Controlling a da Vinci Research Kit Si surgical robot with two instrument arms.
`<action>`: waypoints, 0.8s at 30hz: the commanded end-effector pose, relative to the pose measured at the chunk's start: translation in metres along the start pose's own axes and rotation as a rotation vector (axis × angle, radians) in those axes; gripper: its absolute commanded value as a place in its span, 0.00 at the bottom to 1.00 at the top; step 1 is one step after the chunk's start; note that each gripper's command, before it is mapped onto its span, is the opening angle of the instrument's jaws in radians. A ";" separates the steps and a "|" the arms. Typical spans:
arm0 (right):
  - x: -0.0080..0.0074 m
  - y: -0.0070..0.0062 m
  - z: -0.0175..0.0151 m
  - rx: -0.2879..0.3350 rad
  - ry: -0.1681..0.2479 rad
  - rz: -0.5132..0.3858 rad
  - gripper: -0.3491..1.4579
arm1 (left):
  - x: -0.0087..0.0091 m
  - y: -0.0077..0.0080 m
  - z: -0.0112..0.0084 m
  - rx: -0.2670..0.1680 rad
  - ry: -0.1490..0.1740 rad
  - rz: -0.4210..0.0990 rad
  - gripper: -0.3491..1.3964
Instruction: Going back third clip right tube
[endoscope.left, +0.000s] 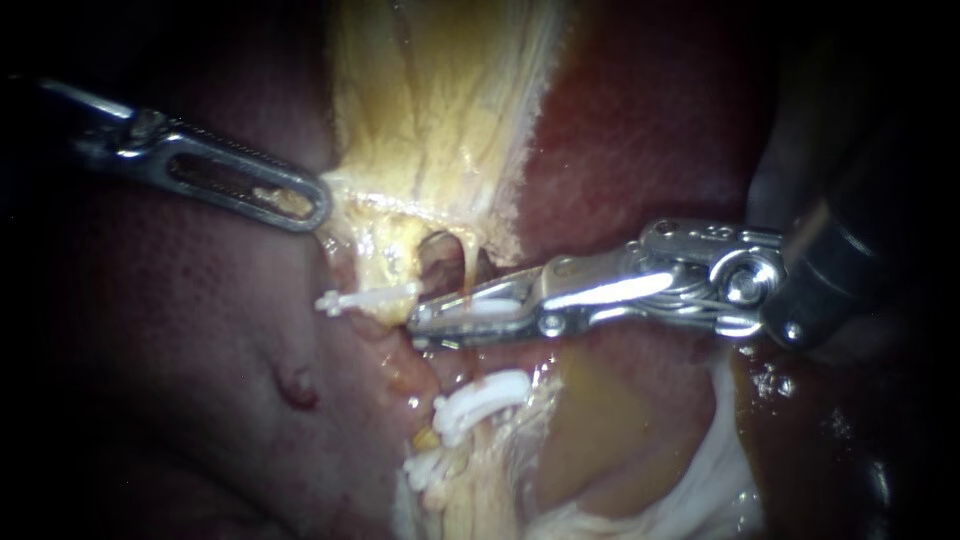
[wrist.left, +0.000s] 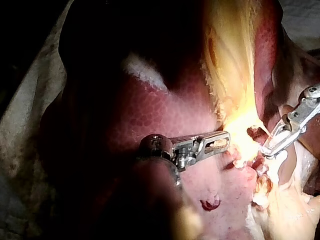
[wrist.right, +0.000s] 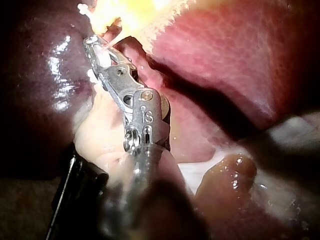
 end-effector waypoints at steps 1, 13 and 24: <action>0.0000 0.0000 0.0000 0.000 0.000 0.000 0.00 | 0.0000 0.0000 0.0000 0.000 0.000 0.000 0.00; -0.0001 -0.0001 0.0000 0.006 -0.004 0.009 0.00 | 0.0000 0.0000 0.0000 0.000 0.000 0.000 0.00; -0.0002 0.0003 0.0005 -0.164 0.066 -0.153 0.45 | 0.0000 0.0000 0.0000 0.000 0.000 0.000 0.00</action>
